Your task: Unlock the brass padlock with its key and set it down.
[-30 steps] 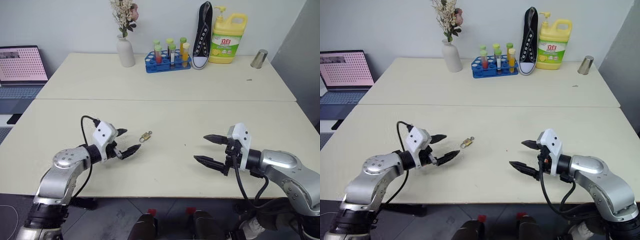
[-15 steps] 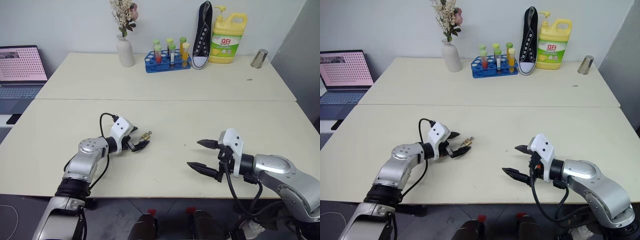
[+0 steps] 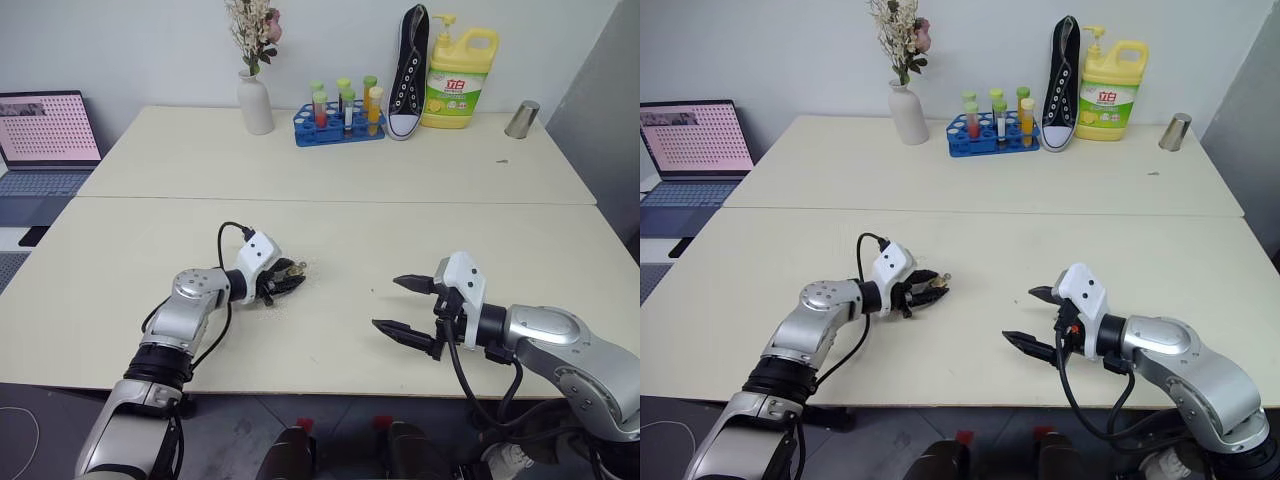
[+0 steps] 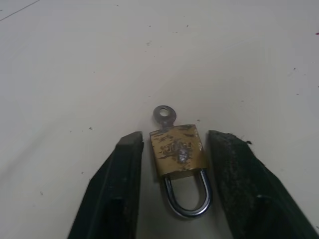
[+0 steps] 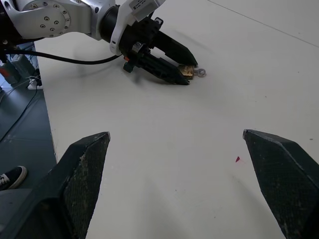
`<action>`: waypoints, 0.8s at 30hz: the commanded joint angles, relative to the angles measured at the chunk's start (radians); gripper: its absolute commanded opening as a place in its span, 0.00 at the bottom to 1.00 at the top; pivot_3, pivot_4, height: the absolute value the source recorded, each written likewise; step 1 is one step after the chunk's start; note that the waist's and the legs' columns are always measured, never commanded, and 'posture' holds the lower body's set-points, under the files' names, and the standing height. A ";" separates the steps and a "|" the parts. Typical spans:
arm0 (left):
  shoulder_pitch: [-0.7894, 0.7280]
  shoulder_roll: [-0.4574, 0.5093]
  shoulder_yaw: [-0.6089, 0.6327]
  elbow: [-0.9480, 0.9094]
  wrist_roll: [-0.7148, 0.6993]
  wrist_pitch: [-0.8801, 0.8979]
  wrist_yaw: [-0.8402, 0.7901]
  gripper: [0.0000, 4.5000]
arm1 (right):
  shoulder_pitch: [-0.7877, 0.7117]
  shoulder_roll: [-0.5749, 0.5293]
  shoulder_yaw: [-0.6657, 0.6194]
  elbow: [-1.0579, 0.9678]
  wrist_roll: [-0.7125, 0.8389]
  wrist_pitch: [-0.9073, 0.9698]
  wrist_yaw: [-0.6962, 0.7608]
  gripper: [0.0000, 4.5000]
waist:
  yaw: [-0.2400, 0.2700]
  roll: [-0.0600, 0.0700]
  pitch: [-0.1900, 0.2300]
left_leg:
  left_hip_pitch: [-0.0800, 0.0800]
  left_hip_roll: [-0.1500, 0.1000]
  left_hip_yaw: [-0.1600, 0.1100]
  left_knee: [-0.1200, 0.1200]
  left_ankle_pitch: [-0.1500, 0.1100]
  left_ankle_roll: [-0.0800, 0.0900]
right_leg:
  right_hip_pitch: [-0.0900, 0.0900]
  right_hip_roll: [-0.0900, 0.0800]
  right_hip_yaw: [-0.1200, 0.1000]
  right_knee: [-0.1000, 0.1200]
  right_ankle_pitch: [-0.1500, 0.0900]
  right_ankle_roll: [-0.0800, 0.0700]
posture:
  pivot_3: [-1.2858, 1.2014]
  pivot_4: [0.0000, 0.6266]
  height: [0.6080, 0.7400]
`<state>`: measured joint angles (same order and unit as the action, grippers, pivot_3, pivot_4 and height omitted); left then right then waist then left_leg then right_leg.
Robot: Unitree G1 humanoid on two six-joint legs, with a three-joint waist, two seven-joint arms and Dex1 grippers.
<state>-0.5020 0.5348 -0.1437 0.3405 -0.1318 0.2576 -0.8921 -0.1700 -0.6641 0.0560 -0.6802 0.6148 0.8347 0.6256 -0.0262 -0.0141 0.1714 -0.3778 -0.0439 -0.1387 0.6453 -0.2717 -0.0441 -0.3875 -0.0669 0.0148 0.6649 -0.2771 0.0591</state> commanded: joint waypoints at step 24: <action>-0.003 0.008 -0.125 -0.207 0.313 -1.161 0.048 0.22 | 0.012 0.031 -0.120 -0.074 0.196 0.013 -0.034 1.00 | 0.018 0.000 0.000 | -0.003 0.000 0.002 0.000 0.000 0.000 | -0.001 -0.002 0.001 -0.002 0.001 0.000 | 0.52 0.24 1.00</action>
<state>-0.4862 0.5516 -0.2723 0.1381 0.1648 -0.8238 -0.8917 -0.1309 -0.6464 -0.0532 -0.7310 0.7661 0.8388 0.6077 -0.0085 -0.0145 0.1714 -0.3803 -0.0438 -0.1366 0.6452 -0.2719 -0.0442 -0.3890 -0.0686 0.0159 0.6628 -0.2765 0.0595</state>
